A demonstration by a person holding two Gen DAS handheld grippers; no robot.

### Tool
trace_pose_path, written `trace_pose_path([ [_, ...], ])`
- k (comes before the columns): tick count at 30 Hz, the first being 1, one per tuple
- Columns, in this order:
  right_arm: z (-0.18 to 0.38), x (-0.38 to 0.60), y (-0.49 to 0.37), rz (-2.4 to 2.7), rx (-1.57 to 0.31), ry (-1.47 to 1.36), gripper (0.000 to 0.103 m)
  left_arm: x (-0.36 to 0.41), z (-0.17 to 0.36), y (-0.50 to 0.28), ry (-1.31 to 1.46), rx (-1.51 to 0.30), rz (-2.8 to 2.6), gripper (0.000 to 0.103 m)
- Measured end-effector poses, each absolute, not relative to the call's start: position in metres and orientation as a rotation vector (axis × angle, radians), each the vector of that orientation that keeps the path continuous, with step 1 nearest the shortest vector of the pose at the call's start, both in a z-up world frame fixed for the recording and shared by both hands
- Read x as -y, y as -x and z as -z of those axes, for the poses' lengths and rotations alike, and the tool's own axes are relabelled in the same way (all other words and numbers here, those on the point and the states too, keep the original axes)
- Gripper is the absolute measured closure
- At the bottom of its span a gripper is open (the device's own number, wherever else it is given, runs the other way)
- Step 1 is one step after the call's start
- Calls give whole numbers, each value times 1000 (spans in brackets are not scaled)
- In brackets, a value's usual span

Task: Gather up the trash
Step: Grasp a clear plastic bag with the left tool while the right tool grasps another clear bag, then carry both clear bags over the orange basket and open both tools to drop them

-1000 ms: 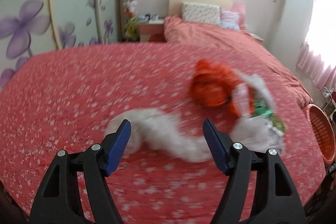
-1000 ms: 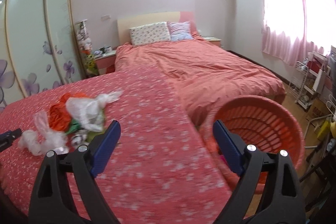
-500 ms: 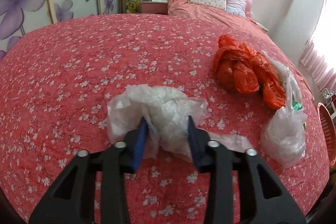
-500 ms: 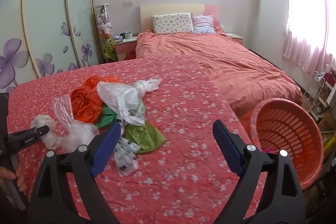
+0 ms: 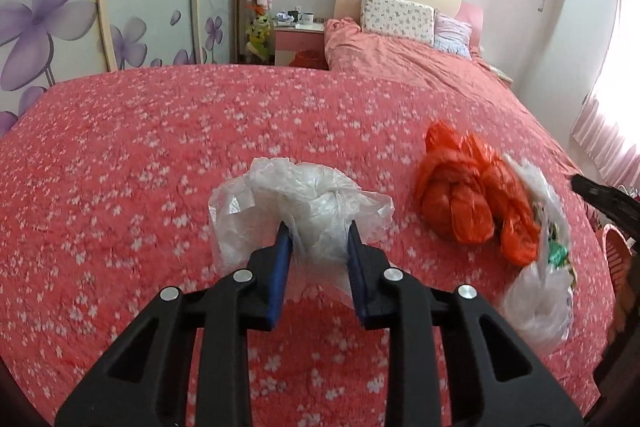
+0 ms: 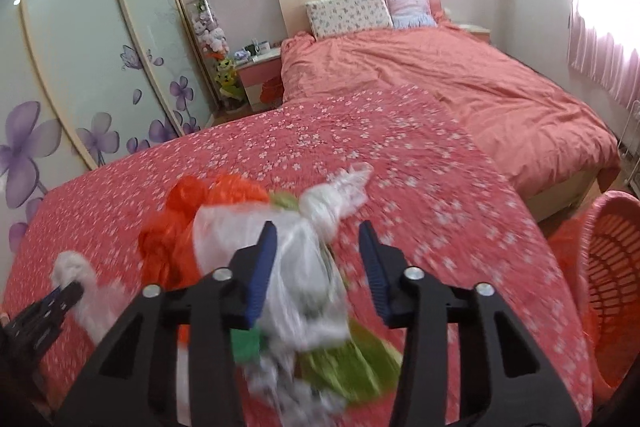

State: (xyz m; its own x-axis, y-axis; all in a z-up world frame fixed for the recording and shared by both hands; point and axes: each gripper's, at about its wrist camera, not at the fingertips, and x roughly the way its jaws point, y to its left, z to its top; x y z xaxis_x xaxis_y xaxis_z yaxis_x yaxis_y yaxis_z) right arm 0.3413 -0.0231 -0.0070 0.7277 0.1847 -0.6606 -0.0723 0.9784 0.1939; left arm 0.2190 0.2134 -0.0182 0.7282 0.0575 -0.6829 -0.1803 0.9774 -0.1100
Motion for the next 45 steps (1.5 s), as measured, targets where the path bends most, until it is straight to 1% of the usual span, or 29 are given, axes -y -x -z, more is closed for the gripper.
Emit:
trace_pose_path([
  [2,15,15,-361,-135,-780,-148,68,-217,16,-222,181,-737,-133,76],
  [6,32,5,-382,-138,-845,-139,70,-223,15,-229,197,-730,-136,76],
  [8,40,4,-385,-128,-863,-114,87,-225,14,-231,197,-731,-135,76],
  [11,39,8,-379,-122,-837,-99,97,-227,14,-229,197,-730,-135,76],
  [18,8,39,-345,-109,-729,-131,98,-218,2,-218,197,-708,-120,76],
  [28,-27,72,-271,-77,-609,-113,98,-186,-36,-194,171,-652,-54,76],
  [38,-45,104,-214,-56,-535,-138,98,-134,-60,-175,120,-617,56,76],
  [45,-44,127,-195,-14,-517,-145,98,-94,-61,-179,88,-617,140,76],
])
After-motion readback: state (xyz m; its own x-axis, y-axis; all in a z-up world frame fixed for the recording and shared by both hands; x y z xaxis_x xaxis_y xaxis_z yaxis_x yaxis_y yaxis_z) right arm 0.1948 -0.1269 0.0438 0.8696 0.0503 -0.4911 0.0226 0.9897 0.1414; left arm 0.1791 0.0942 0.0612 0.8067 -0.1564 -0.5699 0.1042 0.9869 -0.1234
